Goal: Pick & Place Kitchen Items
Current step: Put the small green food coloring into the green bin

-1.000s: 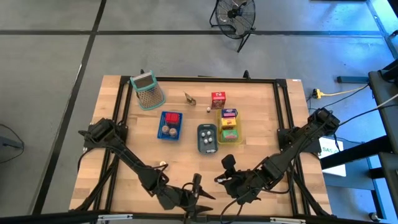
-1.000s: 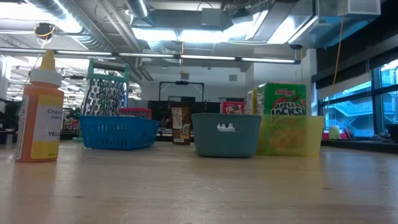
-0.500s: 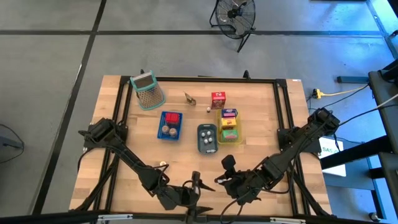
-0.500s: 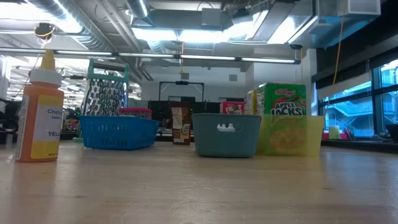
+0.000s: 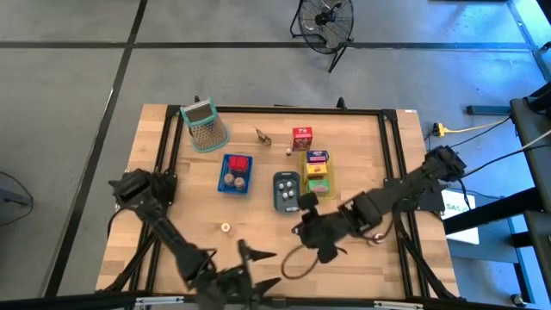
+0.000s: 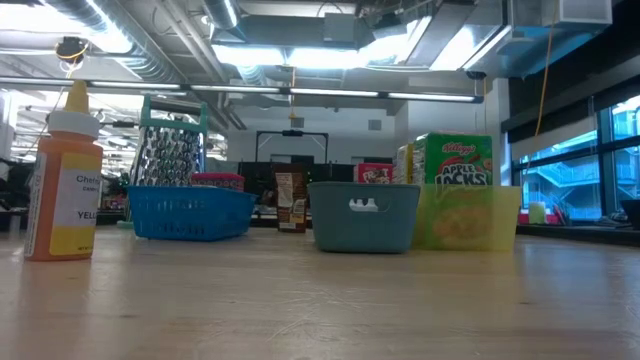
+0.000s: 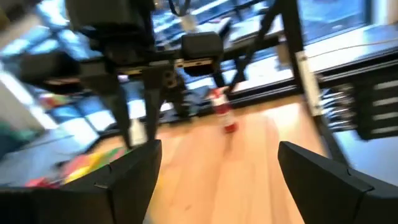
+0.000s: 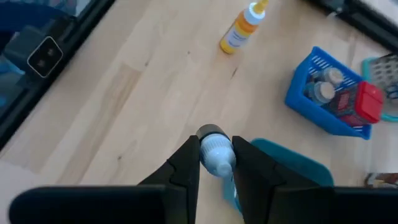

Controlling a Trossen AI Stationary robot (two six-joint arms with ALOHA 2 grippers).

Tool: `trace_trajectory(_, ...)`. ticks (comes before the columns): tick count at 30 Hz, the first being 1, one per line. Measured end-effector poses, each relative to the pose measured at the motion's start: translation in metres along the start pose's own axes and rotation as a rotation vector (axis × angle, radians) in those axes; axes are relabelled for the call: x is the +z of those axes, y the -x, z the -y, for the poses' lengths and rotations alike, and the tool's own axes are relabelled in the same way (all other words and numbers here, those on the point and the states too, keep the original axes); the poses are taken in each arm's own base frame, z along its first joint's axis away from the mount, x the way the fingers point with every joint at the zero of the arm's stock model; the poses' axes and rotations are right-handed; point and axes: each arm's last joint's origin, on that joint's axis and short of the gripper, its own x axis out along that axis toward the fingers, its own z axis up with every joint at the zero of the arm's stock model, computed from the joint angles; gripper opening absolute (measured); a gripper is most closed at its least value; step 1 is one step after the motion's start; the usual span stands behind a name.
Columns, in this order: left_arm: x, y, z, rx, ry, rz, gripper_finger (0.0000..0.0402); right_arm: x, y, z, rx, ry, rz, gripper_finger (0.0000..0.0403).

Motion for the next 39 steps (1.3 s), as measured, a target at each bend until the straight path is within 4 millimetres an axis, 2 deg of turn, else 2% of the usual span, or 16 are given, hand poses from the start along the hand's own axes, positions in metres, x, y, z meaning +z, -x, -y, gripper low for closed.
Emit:
trace_trajectory(5, -0.003, 0.029, 0.010, 0.111, -0.031, -0.010, 0.0317, -0.003, -0.011, 0.038, 0.030, -0.066, -0.024, 0.0080)
trace_trajectory(10, -0.009, 0.034, 0.011, 0.147, -0.030, -0.027, 0.0317, -0.007, -0.029, 0.067, -0.002, -0.109, -0.035, 0.0080)
trace_trajectory(21, -0.020, 0.020, 0.005, 0.112, 0.070, -0.074, 0.0317, -0.020, -0.060, 0.105, -0.016, -0.207, -0.094, 0.0080)
trace_trajectory(24, -0.018, 0.013, 0.002, 0.123, 0.104, -0.072, 0.0318, -0.026, -0.074, 0.111, -0.052, -0.227, -0.135, 0.0080)
trace_trajectory(30, -0.017, -0.003, -0.005, 0.140, 0.287, -0.066, 0.0318, -0.039, -0.098, 0.118, -0.081, -0.253, -0.227, 0.0080)
trace_trajectory(39, -0.019, -0.014, -0.010, 0.102, 0.335, -0.093, 0.0317, -0.053, -0.114, 0.134, -0.029, -0.271, -0.280, 0.0080)
